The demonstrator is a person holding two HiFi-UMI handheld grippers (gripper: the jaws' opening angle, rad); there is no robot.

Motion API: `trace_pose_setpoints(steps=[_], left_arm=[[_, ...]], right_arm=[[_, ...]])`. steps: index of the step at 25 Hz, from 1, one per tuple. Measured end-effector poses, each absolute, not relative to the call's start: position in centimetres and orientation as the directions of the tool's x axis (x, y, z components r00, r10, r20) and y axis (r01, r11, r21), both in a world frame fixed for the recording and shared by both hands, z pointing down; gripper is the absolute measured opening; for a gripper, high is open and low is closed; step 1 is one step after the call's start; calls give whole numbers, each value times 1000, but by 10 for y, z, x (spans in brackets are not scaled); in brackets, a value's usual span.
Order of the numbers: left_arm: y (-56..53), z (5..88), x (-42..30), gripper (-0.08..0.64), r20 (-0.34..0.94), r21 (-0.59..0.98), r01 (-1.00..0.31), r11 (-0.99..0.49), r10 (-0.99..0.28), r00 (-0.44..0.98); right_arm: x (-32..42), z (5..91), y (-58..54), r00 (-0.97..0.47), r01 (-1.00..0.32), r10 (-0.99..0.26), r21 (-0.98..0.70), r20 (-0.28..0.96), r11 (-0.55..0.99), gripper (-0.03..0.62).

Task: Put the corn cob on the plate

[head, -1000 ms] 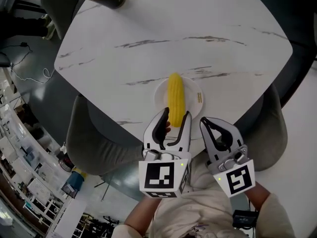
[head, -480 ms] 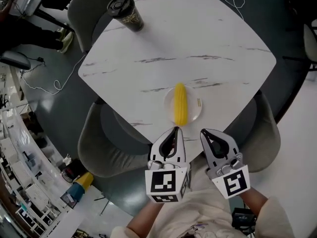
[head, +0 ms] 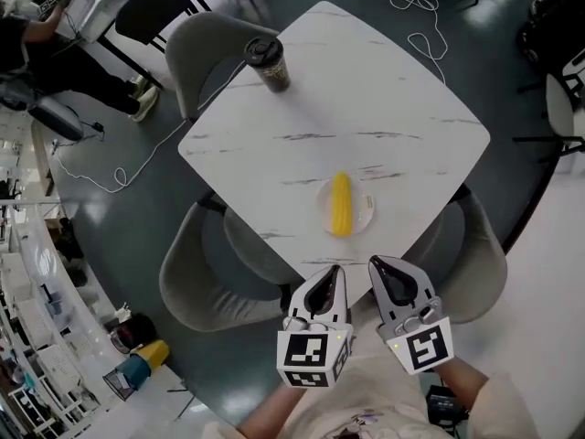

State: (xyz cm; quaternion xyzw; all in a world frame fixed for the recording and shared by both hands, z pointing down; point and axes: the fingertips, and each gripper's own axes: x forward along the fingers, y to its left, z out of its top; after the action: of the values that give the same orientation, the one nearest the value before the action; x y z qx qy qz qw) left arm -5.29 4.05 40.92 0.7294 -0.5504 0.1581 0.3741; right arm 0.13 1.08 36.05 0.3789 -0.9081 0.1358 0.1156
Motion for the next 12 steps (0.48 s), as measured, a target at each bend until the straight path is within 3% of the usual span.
trace_pose_setpoints(steps=[12], left_arm=[[107,352,-56,6,580,408,-900,-153,-718,384]], right_arm=[[5,309,77,-662,-738,-688,-96,297,668,3]])
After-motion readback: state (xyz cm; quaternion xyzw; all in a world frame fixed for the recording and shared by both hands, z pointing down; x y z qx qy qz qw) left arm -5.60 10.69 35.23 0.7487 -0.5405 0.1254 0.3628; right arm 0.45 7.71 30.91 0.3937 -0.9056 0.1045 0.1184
